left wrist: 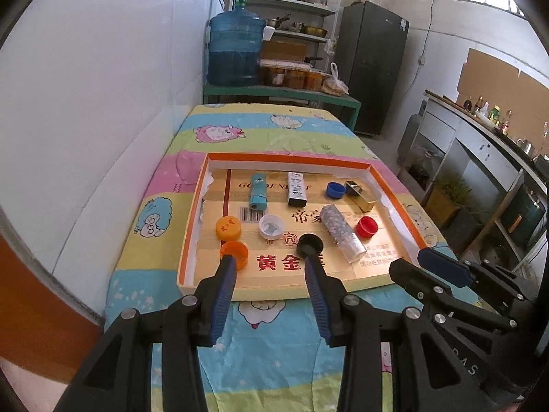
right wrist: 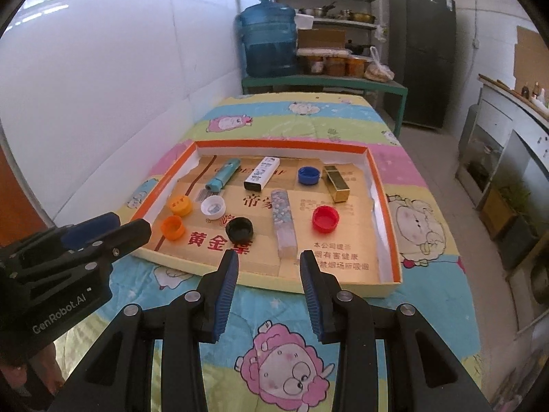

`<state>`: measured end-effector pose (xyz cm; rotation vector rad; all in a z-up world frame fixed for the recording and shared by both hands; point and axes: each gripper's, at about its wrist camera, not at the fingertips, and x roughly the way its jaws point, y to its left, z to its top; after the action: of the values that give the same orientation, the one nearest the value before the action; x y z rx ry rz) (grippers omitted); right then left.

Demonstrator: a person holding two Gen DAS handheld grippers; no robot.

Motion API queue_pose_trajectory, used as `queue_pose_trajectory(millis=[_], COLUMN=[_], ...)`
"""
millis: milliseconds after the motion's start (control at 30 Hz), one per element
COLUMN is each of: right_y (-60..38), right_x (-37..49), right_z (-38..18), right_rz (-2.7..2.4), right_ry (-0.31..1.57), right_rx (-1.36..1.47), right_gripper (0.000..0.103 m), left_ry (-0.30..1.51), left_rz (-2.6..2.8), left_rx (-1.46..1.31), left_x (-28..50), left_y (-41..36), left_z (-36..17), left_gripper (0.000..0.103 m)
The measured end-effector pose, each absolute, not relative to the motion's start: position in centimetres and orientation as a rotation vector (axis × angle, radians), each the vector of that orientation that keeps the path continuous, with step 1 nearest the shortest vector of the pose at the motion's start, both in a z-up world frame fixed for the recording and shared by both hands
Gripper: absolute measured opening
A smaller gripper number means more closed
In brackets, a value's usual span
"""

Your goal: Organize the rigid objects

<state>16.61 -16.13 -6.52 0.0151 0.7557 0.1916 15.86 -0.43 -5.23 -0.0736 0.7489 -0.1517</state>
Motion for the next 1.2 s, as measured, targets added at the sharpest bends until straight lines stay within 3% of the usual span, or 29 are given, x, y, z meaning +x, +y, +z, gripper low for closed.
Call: queue_pose_trajectory(millis=[1200], right_y=[-15.2], right_x=[4.9], right_z=[0.7], right_rz=[0.117], right_ry=[0.579], right_rx=[0.022], right_gripper=[0.038], left_ry=[0.597], left_rz=[-0.03], left_rx=[-0.004], left_x=[3.7], left_y=[-1.3], left_z=[1.4], left_gripper=[0.041])
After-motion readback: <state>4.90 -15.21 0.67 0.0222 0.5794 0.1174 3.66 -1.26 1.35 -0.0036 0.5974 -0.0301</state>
